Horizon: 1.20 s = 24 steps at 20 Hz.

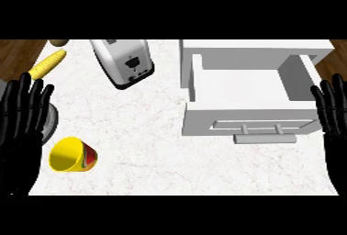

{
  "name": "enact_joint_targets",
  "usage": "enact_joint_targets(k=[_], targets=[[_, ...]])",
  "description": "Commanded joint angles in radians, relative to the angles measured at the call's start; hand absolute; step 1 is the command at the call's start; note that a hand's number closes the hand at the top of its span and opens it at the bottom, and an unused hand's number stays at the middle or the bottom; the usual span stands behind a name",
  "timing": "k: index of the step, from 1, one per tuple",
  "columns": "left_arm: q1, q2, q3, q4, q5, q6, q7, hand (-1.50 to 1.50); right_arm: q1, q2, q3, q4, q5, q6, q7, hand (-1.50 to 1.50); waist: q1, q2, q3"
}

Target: Pick up the cup, place it into the drawer and close the drawer

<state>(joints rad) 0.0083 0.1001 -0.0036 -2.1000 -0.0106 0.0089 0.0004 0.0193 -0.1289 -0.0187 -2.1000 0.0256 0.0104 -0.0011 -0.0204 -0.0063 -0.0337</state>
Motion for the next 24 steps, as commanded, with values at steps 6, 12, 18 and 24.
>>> enact_joint_targets(k=[6, 12, 18, 24], targets=[[0.106, 0.138, 0.134, -0.051, 0.322, -0.282, -0.081, -1.5, -0.048, 0.032, 0.04, 0.012, -0.035, 0.015, 0.03, -1.5, 0.032, 0.005, 0.033], [0.111, 0.097, 0.155, 0.063, 0.489, -0.303, 0.015, -1.5, -0.03, 0.049, 0.057, -0.035, -0.138, 0.05, 0.127, -1.5, 0.021, 0.006, 0.033], [0.051, 0.064, 0.146, 0.13, 0.461, -0.322, 0.003, -1.5, -0.056, 0.064, 0.054, 0.043, -0.106, 0.05, 0.09, -1.5, 0.019, 0.006, 0.034], [0.087, 0.058, 0.176, 0.031, 0.471, -0.293, 0.095, -1.5, -0.098, 0.064, 0.042, 0.052, -0.119, 0.056, 0.114, -1.5, 0.021, 0.006, 0.034]])
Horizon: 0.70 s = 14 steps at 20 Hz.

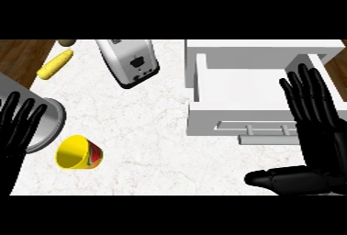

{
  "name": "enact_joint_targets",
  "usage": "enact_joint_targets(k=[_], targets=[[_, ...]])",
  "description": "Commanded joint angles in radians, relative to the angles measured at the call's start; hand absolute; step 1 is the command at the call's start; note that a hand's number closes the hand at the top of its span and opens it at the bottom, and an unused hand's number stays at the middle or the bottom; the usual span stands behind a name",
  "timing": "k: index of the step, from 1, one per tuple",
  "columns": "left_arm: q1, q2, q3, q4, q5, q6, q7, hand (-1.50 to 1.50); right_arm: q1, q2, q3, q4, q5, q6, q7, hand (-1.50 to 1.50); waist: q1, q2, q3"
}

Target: Pick up the cup, place it into the drawer and close the drawer

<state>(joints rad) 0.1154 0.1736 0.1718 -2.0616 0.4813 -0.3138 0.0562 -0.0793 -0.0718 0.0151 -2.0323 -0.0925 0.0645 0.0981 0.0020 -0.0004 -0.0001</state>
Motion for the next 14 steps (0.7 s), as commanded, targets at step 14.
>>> enact_joint_targets(k=[14], targets=[[0.03, -0.047, 0.035, 0.113, -0.089, -0.054, -0.037, -1.5, -0.003, 0.013, -0.006, 0.006, 0.016, 0.012, -0.021, -1.5, 0.0, 0.0, 0.0]])
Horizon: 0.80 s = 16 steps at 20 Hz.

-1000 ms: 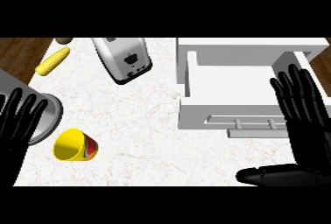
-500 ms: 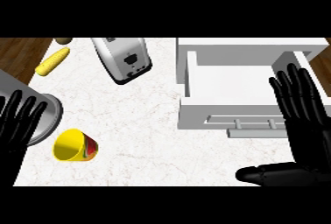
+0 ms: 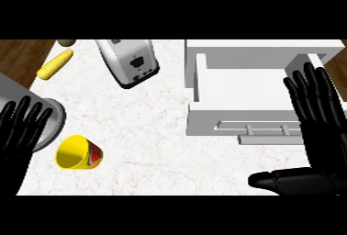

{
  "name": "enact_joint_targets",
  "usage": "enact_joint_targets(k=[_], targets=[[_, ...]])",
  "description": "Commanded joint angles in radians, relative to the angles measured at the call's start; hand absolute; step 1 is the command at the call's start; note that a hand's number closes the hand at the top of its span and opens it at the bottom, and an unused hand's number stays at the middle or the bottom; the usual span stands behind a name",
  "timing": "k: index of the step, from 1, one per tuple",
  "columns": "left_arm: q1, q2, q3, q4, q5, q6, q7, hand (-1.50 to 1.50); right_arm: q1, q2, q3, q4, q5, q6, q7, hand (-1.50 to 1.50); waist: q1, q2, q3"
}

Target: Pick up the cup, place it into the drawer and close the drawer

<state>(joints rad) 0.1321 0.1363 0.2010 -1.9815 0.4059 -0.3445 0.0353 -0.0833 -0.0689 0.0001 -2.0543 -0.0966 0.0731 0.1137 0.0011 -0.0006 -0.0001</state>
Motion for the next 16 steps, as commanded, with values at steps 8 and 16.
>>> enact_joint_targets(k=[8, 16], targets=[[0.019, -0.009, 0.05, 0.209, -0.105, -0.061, -0.136, -1.5, 0.039, -0.044, -0.072, -0.042, -0.071, 0.054, 0.018, -1.5, -0.002, 0.0, 0.0], [-0.024, 0.026, 0.099, 0.446, -0.185, -0.095, -0.272, -1.5, 0.071, -0.009, -0.025, -0.051, -0.044, 0.05, -0.01, -1.5, -0.003, 0.0, 0.0]])
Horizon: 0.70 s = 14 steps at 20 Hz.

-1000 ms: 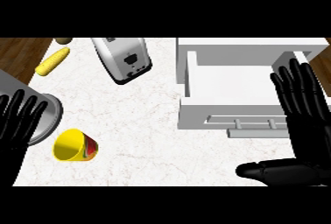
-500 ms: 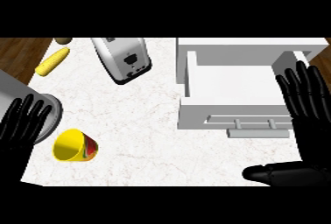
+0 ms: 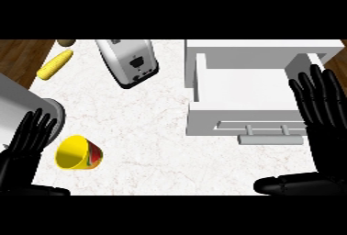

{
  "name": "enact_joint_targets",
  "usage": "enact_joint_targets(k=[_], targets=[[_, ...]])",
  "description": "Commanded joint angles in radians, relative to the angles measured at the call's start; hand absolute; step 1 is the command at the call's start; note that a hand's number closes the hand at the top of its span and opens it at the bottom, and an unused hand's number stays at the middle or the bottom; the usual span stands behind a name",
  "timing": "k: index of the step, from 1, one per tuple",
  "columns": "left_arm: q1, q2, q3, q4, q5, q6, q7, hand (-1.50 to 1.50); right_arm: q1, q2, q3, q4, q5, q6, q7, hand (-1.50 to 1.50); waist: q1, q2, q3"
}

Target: Pick up the cup, place it into the drawer and close the drawer

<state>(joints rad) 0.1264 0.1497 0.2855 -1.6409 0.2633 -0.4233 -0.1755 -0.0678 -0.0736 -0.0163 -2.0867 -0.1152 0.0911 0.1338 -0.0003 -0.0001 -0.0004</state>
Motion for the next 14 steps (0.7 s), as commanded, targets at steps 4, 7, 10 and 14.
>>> enact_joint_targets(k=[4, 7, 10, 14], targets=[[-0.012, 0.031, 0.026, 0.166, -0.071, -0.051, -0.137, -1.5, 0.016, 0.008, 0.012, -0.023, 0.002, 0.005, 0.012, -1.5, 0.0, 0.0, 0.0], [0.009, 0.038, 0.033, 0.225, -0.088, -0.084, -0.208, -1.5, 0.001, -0.006, -0.018, 0.029, -0.005, 0.023, -0.026, -1.5, 0.001, 0.0, 0.0], [-0.058, 0.05, 0.034, 0.382, -0.145, -0.07, -0.291, -1.5, -0.044, -0.036, -0.063, 0.044, -0.041, 0.035, 0.001, -1.5, -0.001, 0.001, 0.0], [-0.101, 0.074, 0.045, 0.437, -0.13, -0.068, -0.287, -1.5, -0.006, -0.003, -0.029, 0.035, -0.012, 0.021, -0.023, -1.5, 0.0, 0.0, 0.0]])
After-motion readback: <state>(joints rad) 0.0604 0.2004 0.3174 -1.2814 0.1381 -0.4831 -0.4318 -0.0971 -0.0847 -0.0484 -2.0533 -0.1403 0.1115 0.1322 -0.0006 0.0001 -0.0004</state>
